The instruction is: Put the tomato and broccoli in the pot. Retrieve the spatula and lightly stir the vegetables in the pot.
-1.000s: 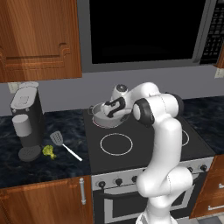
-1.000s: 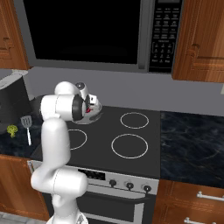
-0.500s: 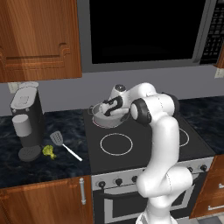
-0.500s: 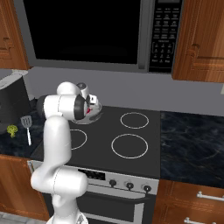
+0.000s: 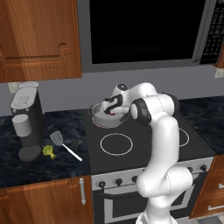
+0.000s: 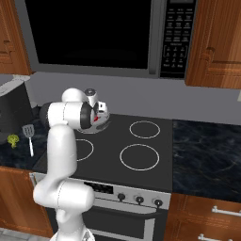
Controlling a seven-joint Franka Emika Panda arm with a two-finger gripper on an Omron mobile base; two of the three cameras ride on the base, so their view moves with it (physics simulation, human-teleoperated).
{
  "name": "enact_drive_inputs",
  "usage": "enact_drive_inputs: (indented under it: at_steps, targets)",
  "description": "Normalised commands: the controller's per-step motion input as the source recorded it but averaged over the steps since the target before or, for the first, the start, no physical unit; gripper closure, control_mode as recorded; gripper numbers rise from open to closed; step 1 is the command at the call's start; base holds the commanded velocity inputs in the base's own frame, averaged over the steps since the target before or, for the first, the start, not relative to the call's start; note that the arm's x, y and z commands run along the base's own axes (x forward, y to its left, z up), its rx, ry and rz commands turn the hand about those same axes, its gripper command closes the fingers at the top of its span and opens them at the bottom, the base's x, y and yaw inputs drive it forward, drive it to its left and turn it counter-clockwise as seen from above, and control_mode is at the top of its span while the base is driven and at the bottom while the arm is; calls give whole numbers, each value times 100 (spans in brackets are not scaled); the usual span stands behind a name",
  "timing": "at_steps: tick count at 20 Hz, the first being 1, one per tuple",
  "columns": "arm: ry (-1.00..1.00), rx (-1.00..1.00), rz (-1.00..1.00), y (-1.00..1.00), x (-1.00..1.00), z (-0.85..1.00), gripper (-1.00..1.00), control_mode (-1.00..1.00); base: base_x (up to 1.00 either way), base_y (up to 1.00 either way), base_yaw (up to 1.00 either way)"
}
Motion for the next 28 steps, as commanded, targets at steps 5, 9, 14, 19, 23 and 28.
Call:
enact_drive_inputs:
  at_steps: [5, 9, 14, 19, 23, 28]
  targets:
    - [0, 0, 0, 0, 0, 0, -100, -100, 0, 0, 0]
    - [0, 0, 0, 0, -1, 0, -100, -100, 0, 0, 0]
    - [0, 0, 0, 0, -13, 9, -100, -100, 0, 0, 0]
    - [-3, 1, 0, 0, -60, 17, -100, -100, 0, 0, 0]
    - [-7, 2, 0, 0, -66, 36, -100, -100, 0, 0, 0]
    - [-9, 3, 0, 0, -57, 60, -100, -100, 0, 0, 0]
